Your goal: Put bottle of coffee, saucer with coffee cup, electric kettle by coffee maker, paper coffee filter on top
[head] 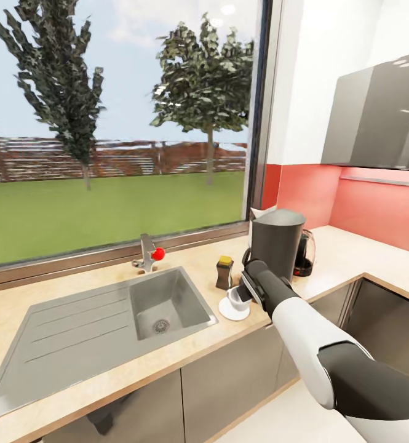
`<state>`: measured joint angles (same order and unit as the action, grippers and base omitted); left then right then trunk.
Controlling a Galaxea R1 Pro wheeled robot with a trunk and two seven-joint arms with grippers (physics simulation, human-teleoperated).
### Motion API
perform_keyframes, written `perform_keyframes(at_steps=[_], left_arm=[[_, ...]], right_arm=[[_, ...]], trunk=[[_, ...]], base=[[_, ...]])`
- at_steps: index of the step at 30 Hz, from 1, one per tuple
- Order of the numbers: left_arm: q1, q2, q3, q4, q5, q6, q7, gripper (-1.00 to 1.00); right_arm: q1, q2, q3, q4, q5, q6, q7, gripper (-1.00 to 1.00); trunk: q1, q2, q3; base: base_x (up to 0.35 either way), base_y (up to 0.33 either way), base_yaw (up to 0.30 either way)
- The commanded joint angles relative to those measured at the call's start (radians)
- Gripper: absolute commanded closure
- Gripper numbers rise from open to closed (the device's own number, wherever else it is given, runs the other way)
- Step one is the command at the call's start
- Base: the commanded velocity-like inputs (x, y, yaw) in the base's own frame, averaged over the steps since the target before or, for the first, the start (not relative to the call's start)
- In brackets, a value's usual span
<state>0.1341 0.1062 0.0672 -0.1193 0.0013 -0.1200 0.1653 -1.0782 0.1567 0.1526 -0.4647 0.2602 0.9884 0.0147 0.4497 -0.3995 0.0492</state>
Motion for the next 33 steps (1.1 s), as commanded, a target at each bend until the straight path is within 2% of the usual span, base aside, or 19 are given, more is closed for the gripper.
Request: perform_keyframes(at_steps=[1,6,16,23,33], left_arm=[[0.001,0.0,0.006,-0.001,0.0,-0.001,-0.001,-1.0],[0.001,0.0,0.007,0.0,0.0,0.001,-0.001,-1.0],[0.001,0.0,0.008,0.016,0.0,0.0,-0.001,-1.0],[0.001,0.0,0.008,0.017,0.0,0.0,-0.001,-1.0],[0.001,0.0,0.008,0.018,0.0,0.0,-0.001,-1.0]], right_arm=[[0.0,0.0,0.003,0.0,0.002,0.004,0.004,1.0],[0.002,0.0,0.003,0.013,0.0,-0.001,0.005,1.0],[0.003,-0.001,0.001,0.052,0.0,-0.068,0.005,1.0],[0.003,-0.002,0.001,0.094,0.001,-0.169,0.005,1.0],[0.003,-0.004,0.0,0.126,0.001,-0.177,0.005,1.0]], trunk=[[0.0,-0.001,0.0],[0.0,-0.001,0.0],[0.0,-0.001,0.0],[0.0,-0.001,0.0],[0.0,-0.001,0.0]], base=[[0.005,0.0,0.0],[0.035,0.0,0.0],[0.022,0.0,0.0],[0.126,0.0,0.0],[0.014,0.0,0.0]])
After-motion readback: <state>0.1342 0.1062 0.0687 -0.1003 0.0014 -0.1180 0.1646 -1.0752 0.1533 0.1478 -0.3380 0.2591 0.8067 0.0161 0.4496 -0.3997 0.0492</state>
